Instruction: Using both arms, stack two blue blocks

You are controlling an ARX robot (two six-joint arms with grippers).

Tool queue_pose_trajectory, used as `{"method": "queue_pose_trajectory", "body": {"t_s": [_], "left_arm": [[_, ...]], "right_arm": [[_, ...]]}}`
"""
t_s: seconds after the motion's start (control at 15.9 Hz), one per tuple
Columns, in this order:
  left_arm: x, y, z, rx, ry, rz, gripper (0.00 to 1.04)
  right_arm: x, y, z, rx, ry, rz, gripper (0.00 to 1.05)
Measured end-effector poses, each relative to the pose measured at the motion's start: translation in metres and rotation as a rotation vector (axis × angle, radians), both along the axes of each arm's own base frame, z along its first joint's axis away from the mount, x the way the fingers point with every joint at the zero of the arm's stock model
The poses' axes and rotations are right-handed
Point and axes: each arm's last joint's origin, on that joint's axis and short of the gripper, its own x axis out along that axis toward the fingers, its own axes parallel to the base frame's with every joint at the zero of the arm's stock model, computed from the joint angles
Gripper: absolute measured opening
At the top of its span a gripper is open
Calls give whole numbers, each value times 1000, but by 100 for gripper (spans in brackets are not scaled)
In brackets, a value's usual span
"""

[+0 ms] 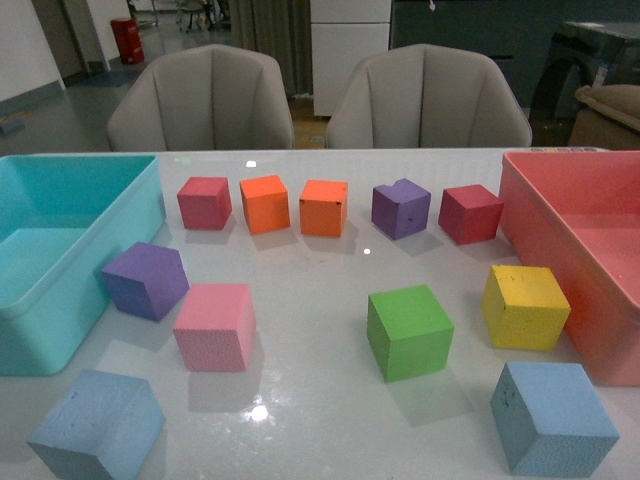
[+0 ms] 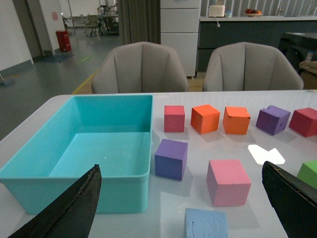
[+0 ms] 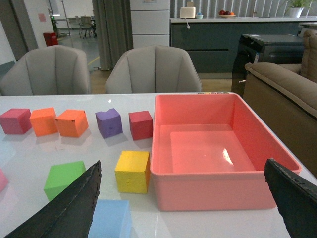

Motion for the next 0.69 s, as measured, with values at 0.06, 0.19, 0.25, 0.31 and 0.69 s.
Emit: {"method": "queue_pose_trajectory", "body": {"t_s": [0.06, 0.19, 0.25, 0.31, 0.69], "left_arm": [[0, 0, 0, 0, 0, 0, 98], [0, 0, 0, 0, 0, 0, 98], [0, 0, 0, 0, 0, 0, 98], [0, 0, 0, 0, 0, 0, 98], [0, 0, 0, 0, 0, 0, 98]], "right_arm": [[0, 0, 0, 0, 0, 0, 98], [0, 0, 0, 0, 0, 0, 98], [0, 0, 0, 0, 0, 0, 98], [0, 0, 0, 0, 0, 0, 98], [0, 0, 0, 0, 0, 0, 98]]}}
